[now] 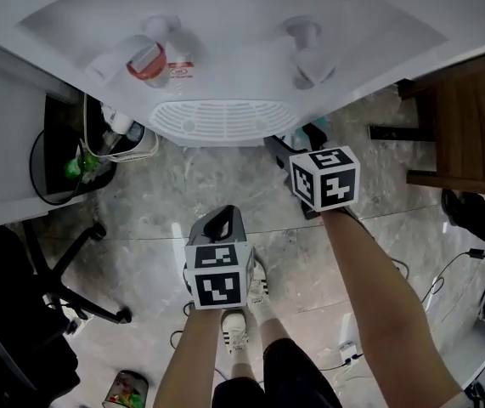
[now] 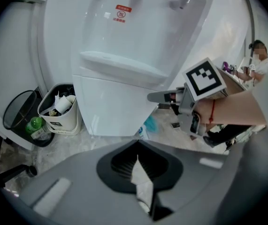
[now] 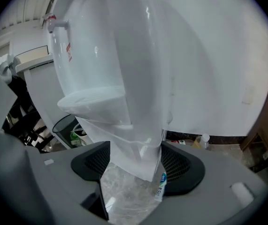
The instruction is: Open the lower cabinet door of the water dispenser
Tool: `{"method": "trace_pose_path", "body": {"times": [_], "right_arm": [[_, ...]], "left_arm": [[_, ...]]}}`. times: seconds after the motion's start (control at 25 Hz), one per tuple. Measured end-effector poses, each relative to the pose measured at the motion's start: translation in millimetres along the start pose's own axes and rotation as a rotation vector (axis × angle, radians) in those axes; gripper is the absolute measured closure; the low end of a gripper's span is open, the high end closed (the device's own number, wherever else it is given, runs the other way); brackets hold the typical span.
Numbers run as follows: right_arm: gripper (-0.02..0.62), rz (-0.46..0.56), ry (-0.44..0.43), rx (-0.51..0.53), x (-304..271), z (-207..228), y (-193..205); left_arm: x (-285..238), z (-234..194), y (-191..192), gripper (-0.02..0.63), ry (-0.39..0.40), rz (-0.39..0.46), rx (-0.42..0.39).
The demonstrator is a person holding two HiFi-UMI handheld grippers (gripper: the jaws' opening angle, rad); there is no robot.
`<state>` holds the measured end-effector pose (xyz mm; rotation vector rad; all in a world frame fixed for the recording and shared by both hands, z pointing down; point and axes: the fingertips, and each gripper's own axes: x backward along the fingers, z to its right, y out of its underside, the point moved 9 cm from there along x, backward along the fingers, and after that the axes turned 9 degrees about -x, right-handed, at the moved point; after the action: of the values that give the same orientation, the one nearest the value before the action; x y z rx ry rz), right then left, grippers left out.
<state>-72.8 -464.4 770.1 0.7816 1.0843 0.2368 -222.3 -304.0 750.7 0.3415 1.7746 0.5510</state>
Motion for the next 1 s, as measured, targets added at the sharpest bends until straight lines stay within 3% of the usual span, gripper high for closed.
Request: {"method": "trace_pose_path", "body": {"times": [0.28,0.56,0.84,1.0], "right_arm": [[0.276,-0.007,0.023,-0.013,8,-8,9],[0.335,-0.018,0.038,-0.064,52,-47,63],[0.390,-0.085,-0.062,-0.127,90,-128,128],[0.442,-0.123,-0.135,-0.103,97,-179,150]], "left_arm": [[2,1,7,0.600,-0.001,-0.005,0.011],[28,9,26,0.600,0.017,0.007,0.036],[68,1,74,0.600,-0.033,0.005,0.072],[95,-11,107,0.600,-0.079,-0.007,0.100]]}}
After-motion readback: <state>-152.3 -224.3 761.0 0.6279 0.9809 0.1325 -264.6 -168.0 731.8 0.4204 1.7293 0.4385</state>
